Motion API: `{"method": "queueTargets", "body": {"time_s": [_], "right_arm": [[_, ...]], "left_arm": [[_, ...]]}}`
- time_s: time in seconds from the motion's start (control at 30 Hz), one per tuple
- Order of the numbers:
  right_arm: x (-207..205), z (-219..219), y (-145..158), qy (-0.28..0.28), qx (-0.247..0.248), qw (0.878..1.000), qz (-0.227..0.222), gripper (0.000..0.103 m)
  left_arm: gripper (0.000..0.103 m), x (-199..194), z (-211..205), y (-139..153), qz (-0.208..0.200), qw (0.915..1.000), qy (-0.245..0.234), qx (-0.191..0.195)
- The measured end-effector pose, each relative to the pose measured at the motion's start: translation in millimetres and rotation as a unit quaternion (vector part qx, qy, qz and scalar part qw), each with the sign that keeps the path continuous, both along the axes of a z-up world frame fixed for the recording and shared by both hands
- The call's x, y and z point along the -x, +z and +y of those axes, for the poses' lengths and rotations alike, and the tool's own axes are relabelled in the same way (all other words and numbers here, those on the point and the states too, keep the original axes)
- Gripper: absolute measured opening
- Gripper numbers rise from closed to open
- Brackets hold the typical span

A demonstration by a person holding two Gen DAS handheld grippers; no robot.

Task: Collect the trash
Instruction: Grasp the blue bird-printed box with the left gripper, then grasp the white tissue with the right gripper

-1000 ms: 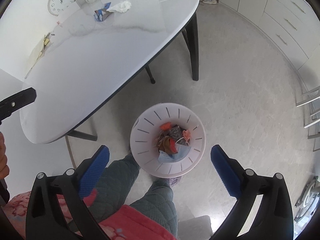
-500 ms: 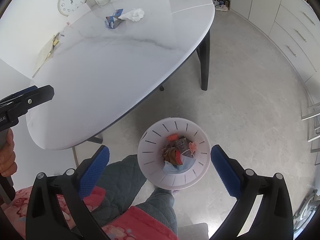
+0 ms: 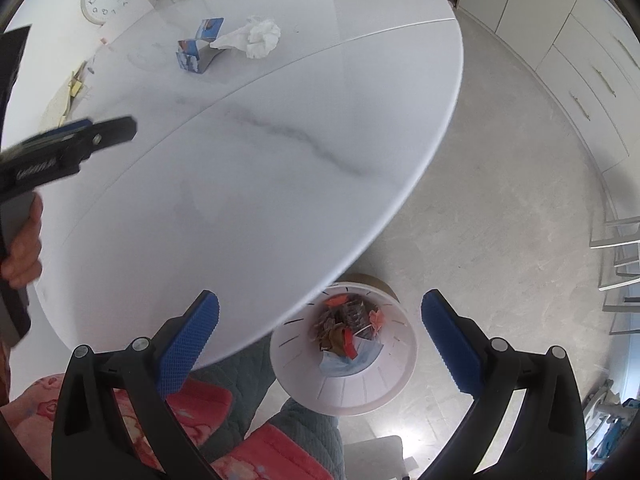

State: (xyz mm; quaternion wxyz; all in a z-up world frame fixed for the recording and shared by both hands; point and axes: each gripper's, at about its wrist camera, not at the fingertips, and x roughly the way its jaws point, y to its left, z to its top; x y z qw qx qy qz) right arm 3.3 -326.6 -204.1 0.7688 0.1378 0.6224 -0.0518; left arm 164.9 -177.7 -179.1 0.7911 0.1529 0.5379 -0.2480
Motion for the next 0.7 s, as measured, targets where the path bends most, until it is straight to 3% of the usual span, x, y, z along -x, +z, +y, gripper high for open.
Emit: {"method": "queueTargets", "body": {"time_s": [0.2, 0.37, 0.6, 0.7], "right_arm": [[-27, 3, -2, -0.014, -0.009, 1.000, 0.007, 0.101], [-43, 7, -3, -0.018, -0.004, 1.000, 0.014, 0.101], [-60, 7, -3, -0.021, -0.003, 1.000, 0.022, 0.101], [-69, 8, 1, -0.018, -0.003, 1.000, 0.016, 0.101]], "left_arm": [[0.095, -72, -11, -20, -0.018, 0.9968, -0.078, -0.002], [0.090, -114, -27, -43, -0.005, 0.9930, -0.117, -0.017], [0.049, -133, -40, -64, 0.014, 0.9911, -0.131, -0.016], [0.049, -134, -34, -61, 0.016, 0.9925, -0.121, 0.008]]}}
